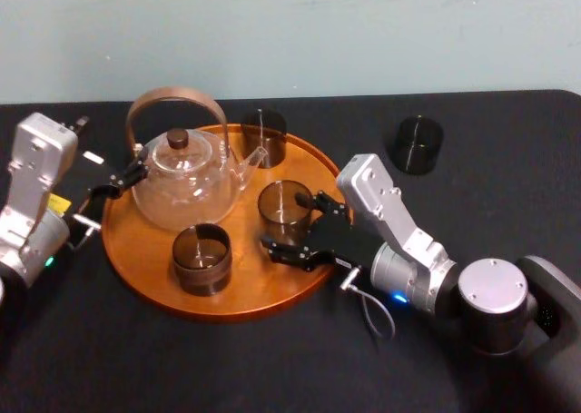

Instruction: Pick up the glass from the table and place it on the tray.

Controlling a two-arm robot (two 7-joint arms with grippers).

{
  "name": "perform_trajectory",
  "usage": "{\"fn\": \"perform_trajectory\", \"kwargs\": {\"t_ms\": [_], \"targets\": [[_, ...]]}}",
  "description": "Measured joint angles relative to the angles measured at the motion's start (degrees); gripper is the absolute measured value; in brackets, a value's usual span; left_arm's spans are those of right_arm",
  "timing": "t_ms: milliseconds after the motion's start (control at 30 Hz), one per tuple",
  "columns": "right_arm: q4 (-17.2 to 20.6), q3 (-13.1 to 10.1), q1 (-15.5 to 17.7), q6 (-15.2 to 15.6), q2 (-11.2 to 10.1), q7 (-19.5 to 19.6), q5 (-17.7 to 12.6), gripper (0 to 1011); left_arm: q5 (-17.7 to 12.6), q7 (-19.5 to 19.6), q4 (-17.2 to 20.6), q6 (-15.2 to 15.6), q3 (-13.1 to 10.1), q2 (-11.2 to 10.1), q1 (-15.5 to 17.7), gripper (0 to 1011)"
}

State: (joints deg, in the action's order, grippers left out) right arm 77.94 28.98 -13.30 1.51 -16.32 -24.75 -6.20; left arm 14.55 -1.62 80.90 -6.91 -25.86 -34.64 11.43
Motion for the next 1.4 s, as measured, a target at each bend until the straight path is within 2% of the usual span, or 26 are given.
{"fn": "perform_trajectory", "kwargs": {"t_ms": [667, 1400], "targets": [[-4.0, 1.6, -0.6, -1.7, 1.6, -0.7, 0.6, 908, 0.0, 0.0, 0.0, 0.0, 0.0, 0.0, 0.0, 1009], [-5.7, 2.1, -0.8, -2.1, 2.3, -0.7, 1.1, 908, 0.0, 0.0, 0.0, 0.0, 0.0, 0.0, 0.0, 1009]]}}
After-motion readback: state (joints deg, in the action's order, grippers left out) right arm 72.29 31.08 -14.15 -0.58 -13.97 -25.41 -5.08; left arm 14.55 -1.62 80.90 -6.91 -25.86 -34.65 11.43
